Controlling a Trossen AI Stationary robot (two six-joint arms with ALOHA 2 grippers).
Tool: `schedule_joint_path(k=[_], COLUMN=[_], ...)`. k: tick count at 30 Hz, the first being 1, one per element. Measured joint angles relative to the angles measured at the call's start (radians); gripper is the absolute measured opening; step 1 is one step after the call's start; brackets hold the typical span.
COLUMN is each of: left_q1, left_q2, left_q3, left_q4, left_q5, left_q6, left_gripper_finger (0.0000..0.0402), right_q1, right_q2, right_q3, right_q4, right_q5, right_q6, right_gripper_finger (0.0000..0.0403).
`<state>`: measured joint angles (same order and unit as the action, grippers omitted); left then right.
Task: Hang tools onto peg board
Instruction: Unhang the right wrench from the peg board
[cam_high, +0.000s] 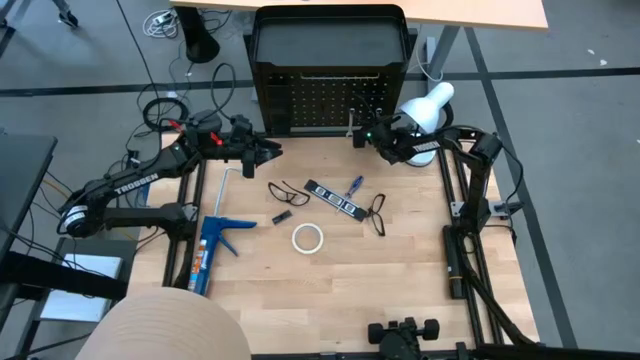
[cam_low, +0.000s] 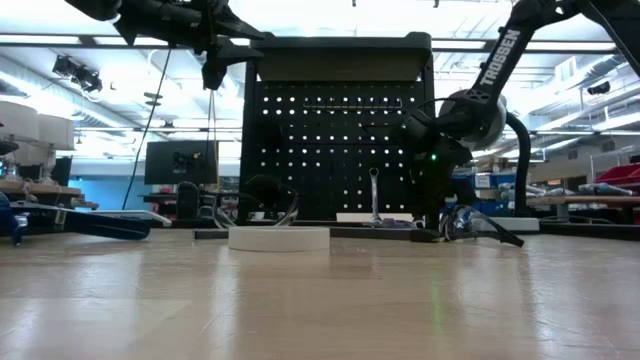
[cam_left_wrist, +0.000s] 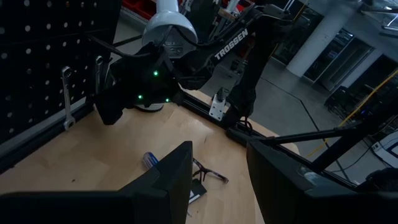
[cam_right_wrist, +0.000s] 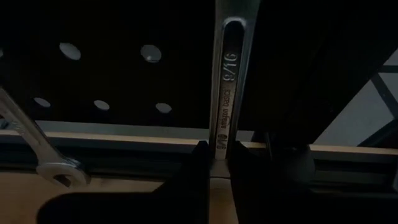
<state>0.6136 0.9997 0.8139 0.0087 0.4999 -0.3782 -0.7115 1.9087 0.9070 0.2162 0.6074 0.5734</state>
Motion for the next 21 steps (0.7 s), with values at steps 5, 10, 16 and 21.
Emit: schedule_joint_path(k=[5, 10, 16, 21], left_q1=[0.000, 0.000, 0.000, 0.000], left_q2=[0.000, 0.000, 0.000, 0.000], left_q3=[0.000, 0.000, 0.000, 0.000], left_q4=[-0.001, -0.001, -0.004, -0.005], left_q5=[0.000, 0.000, 0.000, 0.001], left_q6=[0.002, 0.005, 0.005, 0.007], left_gripper_finger=[0.0156, 0.0156, 0.0156, 0.0156], right_q1=[-0.002, -0.006, 0.014, 0.031], right_q2=[-0.020, -0.024, -0.024, -0.024], right_q3=[-0.003, -0.004, -0.004, -0.004], right_q4=[-0.016, -0.013, 0.013, 0.014], right_q5=[-0.018, -0.051, -0.058, -0.042], right_q6=[-0.020, -0.023, -0.020, -0.009], right_gripper_finger=[0.0046, 0.0046, 0.0047, 0.0047])
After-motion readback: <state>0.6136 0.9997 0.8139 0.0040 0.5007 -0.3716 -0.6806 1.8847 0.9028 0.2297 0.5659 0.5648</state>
